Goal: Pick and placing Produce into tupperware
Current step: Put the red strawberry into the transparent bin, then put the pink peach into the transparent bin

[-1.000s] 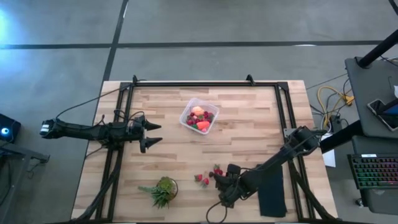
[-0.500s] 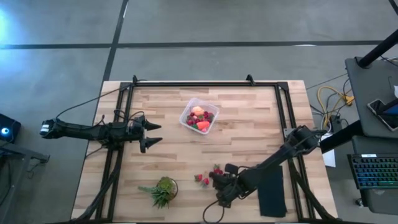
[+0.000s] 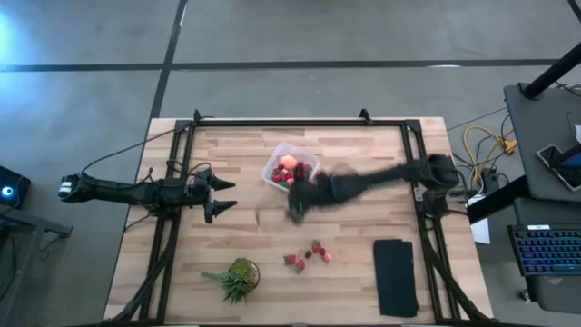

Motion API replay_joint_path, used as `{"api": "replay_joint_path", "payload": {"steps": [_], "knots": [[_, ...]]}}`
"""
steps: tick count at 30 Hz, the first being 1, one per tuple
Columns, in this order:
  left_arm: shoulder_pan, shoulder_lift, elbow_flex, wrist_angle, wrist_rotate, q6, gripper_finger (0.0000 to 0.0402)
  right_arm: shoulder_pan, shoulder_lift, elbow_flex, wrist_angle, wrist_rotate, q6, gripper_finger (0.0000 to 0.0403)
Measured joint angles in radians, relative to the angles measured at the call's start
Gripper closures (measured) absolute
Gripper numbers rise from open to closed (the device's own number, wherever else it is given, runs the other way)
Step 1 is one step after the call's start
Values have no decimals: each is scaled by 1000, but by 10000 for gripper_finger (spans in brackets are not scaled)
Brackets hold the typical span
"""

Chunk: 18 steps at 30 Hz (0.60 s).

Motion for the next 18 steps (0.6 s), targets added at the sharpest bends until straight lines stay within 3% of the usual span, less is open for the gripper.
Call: {"api": "replay_joint_path", "payload": {"steps": [4,8,11,18], "knots": [[0,0,0,0,0,0,63,-213,21,0,12,-132,-76,253],[0,-1,0,0,0,0,63,-329,40,2,16,-241,-129,236],[0,-1,0,0,0,0,63,-365,55,18,23,-301,-169,219],[0,0,0,0,0,0,63,-335,60,64,43,-302,-239,181]]}}
